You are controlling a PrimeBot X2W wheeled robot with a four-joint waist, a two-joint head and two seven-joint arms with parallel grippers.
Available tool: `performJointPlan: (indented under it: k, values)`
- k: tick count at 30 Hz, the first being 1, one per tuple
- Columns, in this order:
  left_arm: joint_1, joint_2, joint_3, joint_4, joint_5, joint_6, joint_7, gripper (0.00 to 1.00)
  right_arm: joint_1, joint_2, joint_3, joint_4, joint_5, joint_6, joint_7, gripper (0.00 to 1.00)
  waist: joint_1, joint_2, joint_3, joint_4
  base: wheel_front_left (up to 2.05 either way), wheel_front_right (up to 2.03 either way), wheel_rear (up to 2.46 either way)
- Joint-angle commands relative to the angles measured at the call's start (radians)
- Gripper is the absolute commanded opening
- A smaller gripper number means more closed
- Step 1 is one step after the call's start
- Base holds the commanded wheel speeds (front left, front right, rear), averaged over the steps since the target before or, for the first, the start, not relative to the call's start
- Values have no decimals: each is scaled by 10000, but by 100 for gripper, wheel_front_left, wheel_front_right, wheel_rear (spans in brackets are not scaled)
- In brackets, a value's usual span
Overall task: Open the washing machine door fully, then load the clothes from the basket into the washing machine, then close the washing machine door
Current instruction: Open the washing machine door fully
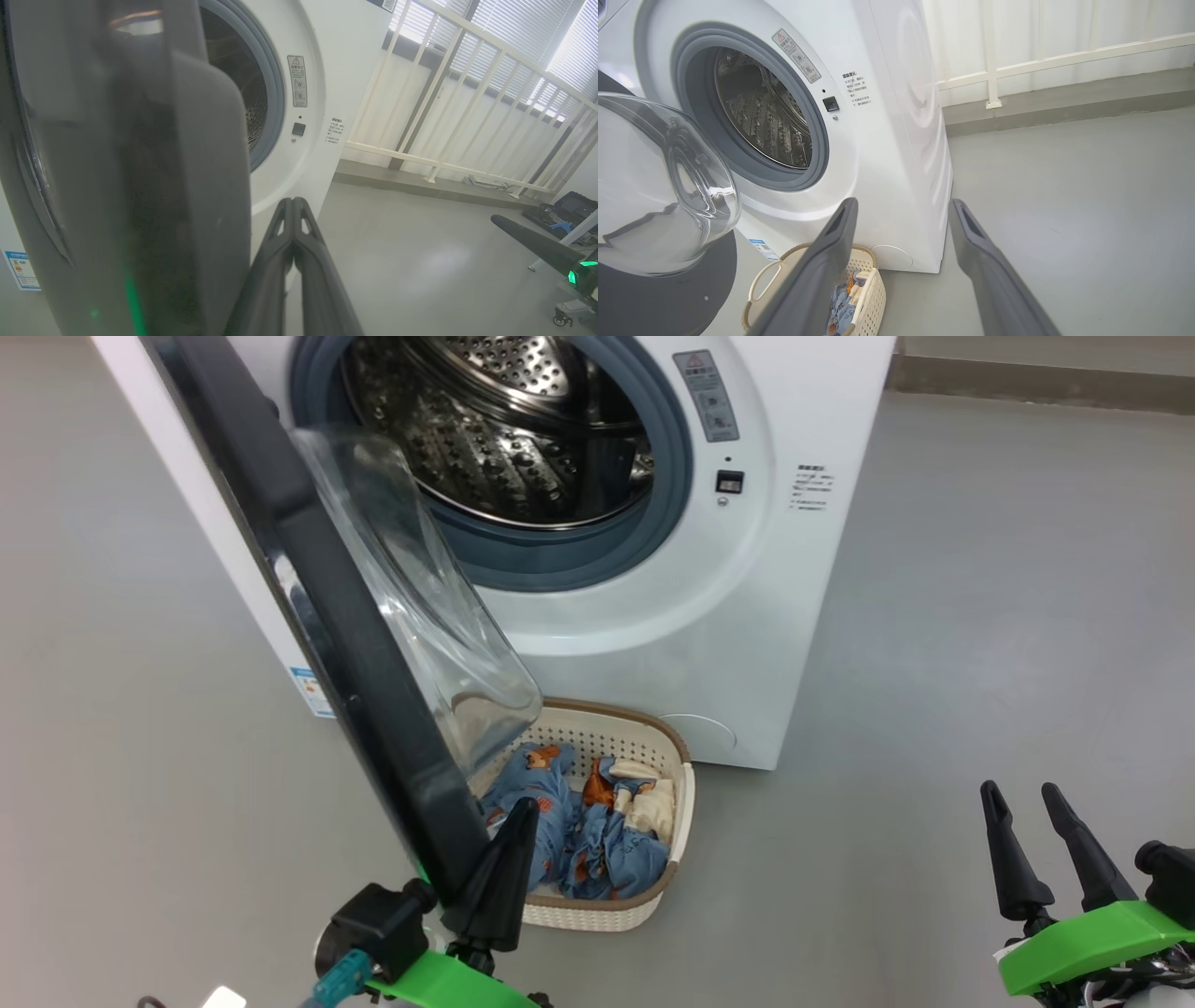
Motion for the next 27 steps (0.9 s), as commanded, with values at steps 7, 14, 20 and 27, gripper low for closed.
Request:
performJointPlan:
  k: [7,14,20,27]
  values:
    - [-14,595,722,-388,32,403,-37,0,-107,-288,68,-294,-72,58,-124,100,1,0,106,596,0,0,0]
    - [265,874,830,-935,107,743,123,0,-152,-306,42,-303,-98,58,-124,100,1,0,178,1055,0,0,0]
    - [579,1152,1032,-1456,144,1085,265,0,-162,-314,79,-305,-104,58,-124,100,1,0,198,1293,0,0,0]
    - [855,1422,1356,-1916,105,1442,389,0,-149,-331,84,-318,-101,58,-124,100,1,0,199,1499,0,0,0]
